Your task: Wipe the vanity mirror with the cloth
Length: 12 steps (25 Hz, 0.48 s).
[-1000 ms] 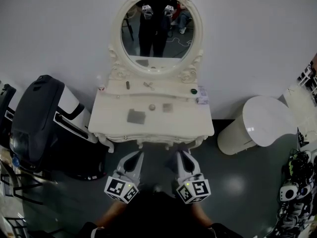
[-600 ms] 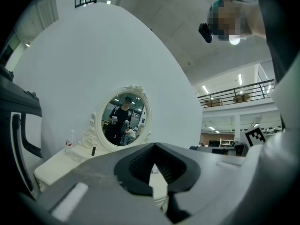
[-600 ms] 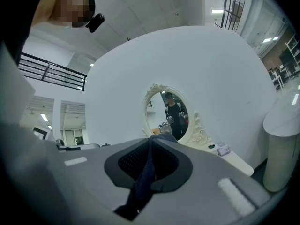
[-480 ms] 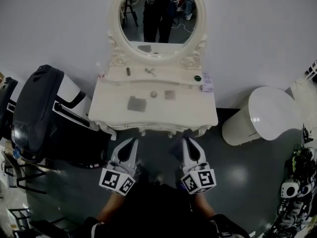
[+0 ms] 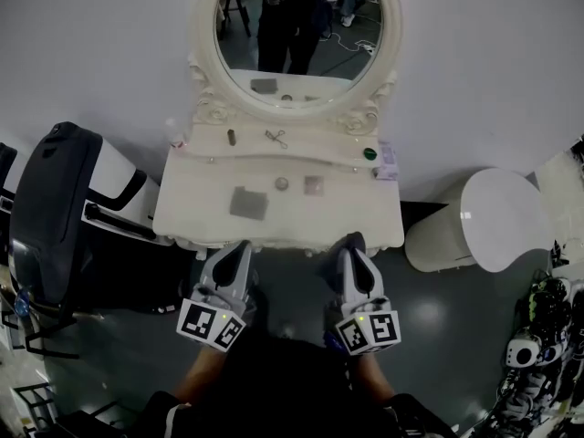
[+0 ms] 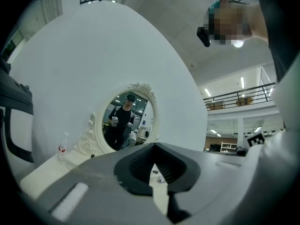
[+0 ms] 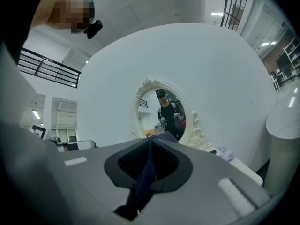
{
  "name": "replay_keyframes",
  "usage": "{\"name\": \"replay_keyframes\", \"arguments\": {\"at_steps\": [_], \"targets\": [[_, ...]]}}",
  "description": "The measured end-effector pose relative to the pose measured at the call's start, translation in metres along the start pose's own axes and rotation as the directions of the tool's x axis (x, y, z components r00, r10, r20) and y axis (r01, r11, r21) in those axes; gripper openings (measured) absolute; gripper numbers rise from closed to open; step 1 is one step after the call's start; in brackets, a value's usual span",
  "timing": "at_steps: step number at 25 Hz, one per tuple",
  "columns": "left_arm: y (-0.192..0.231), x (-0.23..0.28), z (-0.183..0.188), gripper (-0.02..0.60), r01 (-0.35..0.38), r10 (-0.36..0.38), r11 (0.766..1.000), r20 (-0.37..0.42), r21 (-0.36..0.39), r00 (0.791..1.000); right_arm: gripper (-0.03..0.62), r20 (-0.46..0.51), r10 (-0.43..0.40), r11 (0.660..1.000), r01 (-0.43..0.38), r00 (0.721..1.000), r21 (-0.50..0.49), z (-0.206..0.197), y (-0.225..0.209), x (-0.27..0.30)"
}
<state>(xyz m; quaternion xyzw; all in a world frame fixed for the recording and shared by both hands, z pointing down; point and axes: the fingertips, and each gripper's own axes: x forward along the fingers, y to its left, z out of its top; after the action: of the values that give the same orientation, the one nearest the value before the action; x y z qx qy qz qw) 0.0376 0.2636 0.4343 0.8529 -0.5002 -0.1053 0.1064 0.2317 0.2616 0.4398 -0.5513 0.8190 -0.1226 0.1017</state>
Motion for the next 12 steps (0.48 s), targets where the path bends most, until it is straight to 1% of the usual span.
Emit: {"name": "replay_keyframes", "arguments": {"at_steps": [4,8,12], "targets": [[0.038,0.036,0.017,0.005,0.006,-0.006,1.0,0.006,0.01,1.0,0.026,0.016,-0.006,1.0,0.006,1.0,0.006,0.004,-0.004,0.052],[0.079,0.069,0.029,0.005,0.024,-0.024,1.0,-0.002,-0.003,1.0,0.026,0.027,-0.025,1.0,0.025,0.999,0.011,0.006,-0.004,0.107],[0.116,0.102,0.044,0.005,0.051,-0.051,0.999,-0.001,-0.02,0.999,0.026,0.035,-0.06,0.997,0.059,0.998,0.044,0.011,-0.004,0.157]]}}
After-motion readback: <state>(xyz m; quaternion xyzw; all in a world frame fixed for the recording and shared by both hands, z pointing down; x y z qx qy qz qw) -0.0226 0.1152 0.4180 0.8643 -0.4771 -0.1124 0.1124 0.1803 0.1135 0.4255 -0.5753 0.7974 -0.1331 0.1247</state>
